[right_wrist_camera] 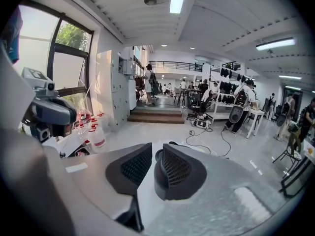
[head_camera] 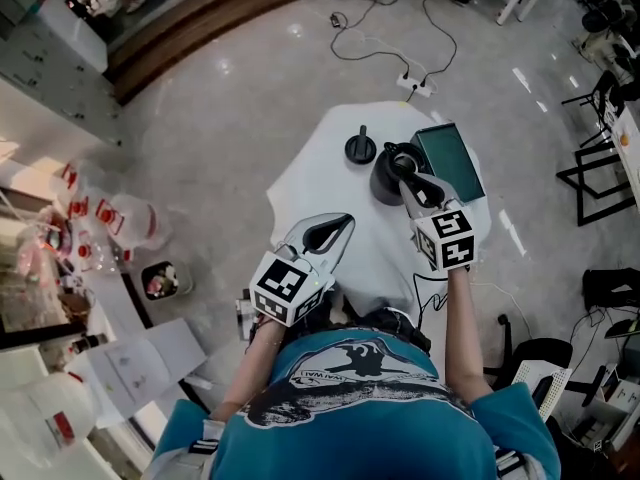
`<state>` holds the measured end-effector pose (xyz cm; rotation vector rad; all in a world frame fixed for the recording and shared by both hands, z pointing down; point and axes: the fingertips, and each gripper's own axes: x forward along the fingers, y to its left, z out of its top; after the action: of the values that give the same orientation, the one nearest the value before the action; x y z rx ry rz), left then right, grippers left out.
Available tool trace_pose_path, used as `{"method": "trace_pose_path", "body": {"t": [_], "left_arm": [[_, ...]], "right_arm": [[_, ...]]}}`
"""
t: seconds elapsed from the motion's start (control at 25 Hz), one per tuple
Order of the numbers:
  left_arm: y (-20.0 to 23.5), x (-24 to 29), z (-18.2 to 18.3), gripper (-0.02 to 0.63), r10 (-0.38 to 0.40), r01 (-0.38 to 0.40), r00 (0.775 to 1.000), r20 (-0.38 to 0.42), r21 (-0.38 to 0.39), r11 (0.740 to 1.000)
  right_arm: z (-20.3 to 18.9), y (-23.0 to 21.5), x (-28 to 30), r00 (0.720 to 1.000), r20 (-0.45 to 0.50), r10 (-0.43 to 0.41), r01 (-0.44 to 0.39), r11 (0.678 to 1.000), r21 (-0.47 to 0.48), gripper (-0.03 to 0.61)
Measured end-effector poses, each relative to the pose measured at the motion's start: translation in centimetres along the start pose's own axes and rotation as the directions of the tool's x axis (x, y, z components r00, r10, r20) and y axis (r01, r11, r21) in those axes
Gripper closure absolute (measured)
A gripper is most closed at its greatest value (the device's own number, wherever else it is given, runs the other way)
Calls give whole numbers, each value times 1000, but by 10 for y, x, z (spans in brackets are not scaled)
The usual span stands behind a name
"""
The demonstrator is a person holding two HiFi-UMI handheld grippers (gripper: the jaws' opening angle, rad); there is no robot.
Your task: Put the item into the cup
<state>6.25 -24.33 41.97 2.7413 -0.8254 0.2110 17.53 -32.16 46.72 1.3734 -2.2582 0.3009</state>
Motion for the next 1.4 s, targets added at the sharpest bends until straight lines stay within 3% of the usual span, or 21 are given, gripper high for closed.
{"method": "trace_pose_path", "body": {"t": [0.68,1.12,1.4], "left_arm": [[1,-33,-22,597,-153,156,985,-73,27,987],[4,-63,-42,597,-270,278,954,-128,48,959],[-11,-60,-54,597,-323,332,935,-143,38,943]], "right_arm": [[5,99,-47,992,120,-40,15,980,198,508],[-18,148,-59,982,113,-149,104,937,333,508],[-33,156,-73,979,92,-180,136,924,358,508]]}}
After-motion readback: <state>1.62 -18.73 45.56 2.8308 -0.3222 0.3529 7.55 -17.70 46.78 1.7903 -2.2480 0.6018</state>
